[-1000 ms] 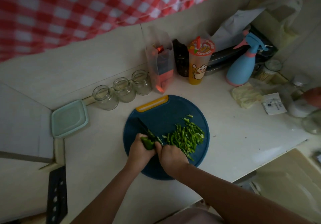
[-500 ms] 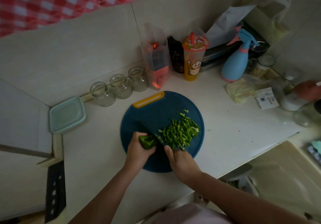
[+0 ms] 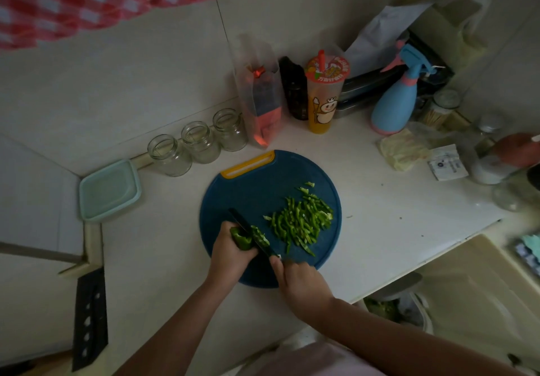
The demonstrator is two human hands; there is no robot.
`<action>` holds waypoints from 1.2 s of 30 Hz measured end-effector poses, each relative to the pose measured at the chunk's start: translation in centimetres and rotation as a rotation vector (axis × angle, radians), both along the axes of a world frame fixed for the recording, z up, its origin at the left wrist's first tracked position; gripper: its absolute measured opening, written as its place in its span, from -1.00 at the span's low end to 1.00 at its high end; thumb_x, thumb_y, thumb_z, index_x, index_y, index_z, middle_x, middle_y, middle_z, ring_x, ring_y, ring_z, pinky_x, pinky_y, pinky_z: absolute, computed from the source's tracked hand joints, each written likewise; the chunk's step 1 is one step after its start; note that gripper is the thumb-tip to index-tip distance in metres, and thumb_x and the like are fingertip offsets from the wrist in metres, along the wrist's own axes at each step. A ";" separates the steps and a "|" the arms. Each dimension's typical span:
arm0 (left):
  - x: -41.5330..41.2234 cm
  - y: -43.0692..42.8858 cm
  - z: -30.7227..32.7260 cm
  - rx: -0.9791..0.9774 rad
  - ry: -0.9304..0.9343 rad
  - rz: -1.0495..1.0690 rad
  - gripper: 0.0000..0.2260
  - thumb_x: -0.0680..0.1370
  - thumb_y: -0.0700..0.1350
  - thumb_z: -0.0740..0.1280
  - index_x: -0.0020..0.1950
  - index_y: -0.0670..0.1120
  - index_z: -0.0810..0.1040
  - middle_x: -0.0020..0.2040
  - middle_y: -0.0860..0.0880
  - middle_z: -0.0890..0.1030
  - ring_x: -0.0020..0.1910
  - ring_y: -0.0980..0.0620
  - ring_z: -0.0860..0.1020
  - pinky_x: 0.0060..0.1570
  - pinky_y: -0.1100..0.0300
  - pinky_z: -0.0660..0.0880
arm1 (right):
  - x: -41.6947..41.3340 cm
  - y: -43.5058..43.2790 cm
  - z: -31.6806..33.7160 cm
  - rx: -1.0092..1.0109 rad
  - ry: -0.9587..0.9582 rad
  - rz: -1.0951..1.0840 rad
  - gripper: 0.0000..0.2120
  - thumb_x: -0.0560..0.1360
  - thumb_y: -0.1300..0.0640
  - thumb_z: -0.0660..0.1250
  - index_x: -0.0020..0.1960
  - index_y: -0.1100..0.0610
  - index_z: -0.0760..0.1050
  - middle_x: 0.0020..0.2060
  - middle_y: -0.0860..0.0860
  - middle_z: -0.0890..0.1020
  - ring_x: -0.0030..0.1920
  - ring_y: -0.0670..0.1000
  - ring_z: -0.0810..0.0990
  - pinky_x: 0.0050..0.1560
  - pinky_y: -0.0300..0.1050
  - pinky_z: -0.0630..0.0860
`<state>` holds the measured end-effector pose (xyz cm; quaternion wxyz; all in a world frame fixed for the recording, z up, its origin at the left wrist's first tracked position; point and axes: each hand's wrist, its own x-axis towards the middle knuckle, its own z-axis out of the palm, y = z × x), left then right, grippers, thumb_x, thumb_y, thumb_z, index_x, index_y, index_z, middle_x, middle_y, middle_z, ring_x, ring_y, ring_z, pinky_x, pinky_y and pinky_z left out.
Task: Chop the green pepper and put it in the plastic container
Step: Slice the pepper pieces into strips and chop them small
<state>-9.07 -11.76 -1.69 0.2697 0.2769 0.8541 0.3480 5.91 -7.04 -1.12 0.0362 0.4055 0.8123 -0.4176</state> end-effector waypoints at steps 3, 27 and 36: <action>0.0 0.0 0.0 0.003 -0.028 0.008 -0.59 0.29 -0.18 0.56 -0.04 -0.07 0.39 -0.19 0.04 0.55 -0.20 0.09 0.52 -0.30 0.36 0.36 | -0.2 0.0 -0.3 -0.087 0.023 -0.010 -0.56 0.61 -0.17 -0.05 -0.34 0.03 0.23 -0.29 0.14 0.54 -0.09 0.23 0.57 -0.17 -0.03 0.34; -0.1 -0.2 0.0 0.032 0.008 0.039 -0.57 0.30 -0.12 0.56 0.03 0.00 0.40 -0.18 0.18 0.52 -0.22 0.31 0.47 -0.31 0.47 0.38 | -4.0 2.8 0.7 -0.205 0.057 -0.116 -0.57 0.67 -0.03 -0.11 -0.18 0.15 0.38 -0.25 0.16 0.53 -0.08 0.19 0.58 -0.11 -0.05 0.40; 1.1 -0.4 -0.9 0.130 0.035 0.091 -0.54 0.31 -0.21 0.55 0.06 -0.05 0.37 -0.16 0.10 0.54 -0.21 0.17 0.53 -0.27 0.43 0.43 | -1.0 2.7 0.2 -0.218 0.166 -0.150 -0.50 0.63 -0.11 -0.02 -0.42 0.07 0.27 -0.48 -0.03 0.39 -0.42 -0.08 0.40 -0.16 -0.14 0.34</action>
